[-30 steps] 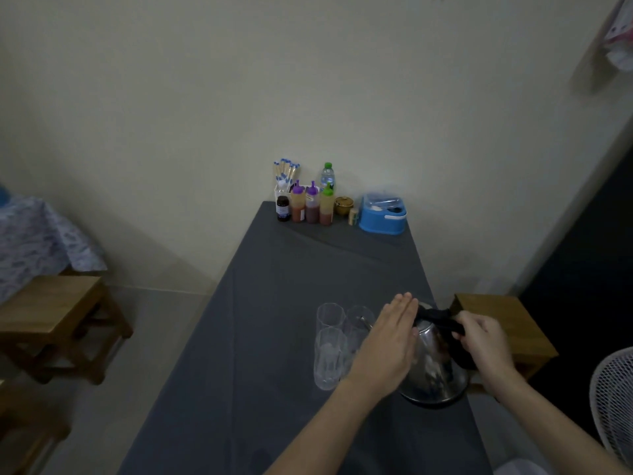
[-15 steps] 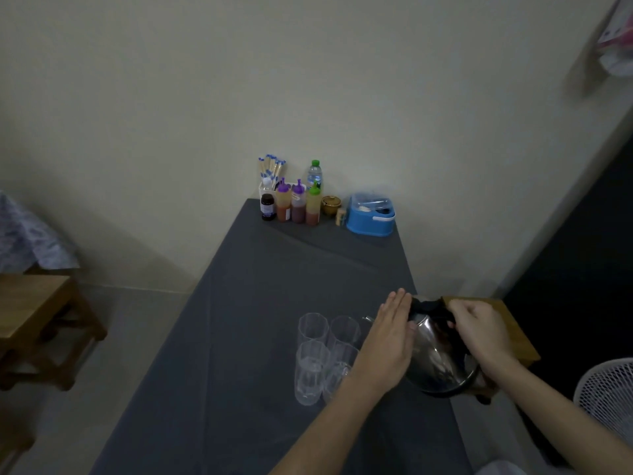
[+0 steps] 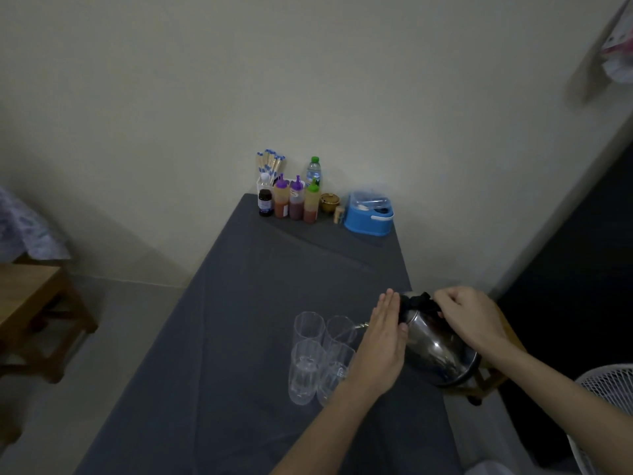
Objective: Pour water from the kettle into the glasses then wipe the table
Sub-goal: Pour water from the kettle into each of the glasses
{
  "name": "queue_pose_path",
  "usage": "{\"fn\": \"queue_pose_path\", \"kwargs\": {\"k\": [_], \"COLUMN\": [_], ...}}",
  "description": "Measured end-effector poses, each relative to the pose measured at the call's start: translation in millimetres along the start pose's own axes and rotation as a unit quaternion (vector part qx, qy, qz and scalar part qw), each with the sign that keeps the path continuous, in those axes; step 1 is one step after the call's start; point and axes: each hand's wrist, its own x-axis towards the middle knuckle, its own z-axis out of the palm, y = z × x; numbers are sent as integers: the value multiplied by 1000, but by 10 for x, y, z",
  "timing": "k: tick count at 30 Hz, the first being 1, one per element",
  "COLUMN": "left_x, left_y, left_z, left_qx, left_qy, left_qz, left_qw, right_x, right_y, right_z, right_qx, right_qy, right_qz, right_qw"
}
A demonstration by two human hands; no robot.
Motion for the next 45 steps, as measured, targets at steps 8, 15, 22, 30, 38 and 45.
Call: {"fn": "queue_pose_path", "kwargs": {"k": [8, 15, 22, 30, 38, 45], "left_x": [-46, -78, -73, -74, -62, -48], "left_y": [4, 31, 73, 65, 111, 120], "left_z": [-51, -110, -142, -152, -178, -174], "left_qx": [-13, -31, -44, -45, -47, -44], "left_qy": [18, 21, 28, 35, 32, 36], "left_qz": [-9, -16, -20, -22, -21, -22], "left_qw": [1000, 999, 998, 998, 998, 998], "right_x": [52, 98, 116, 158, 203, 214], "right_y": [-91, -189, -284, -366, -385, -394], "right_z": [15, -11, -65, -85, -133, -147], "right_qx": [-30, -51, -51, -79, -95, -105], "right_qy": [-8, -29, -47, -35, -40, -44], "right_qz": [-24, -26, -36, -71, -90, -100], "right_qw": [999, 998, 997, 994, 991, 988]}}
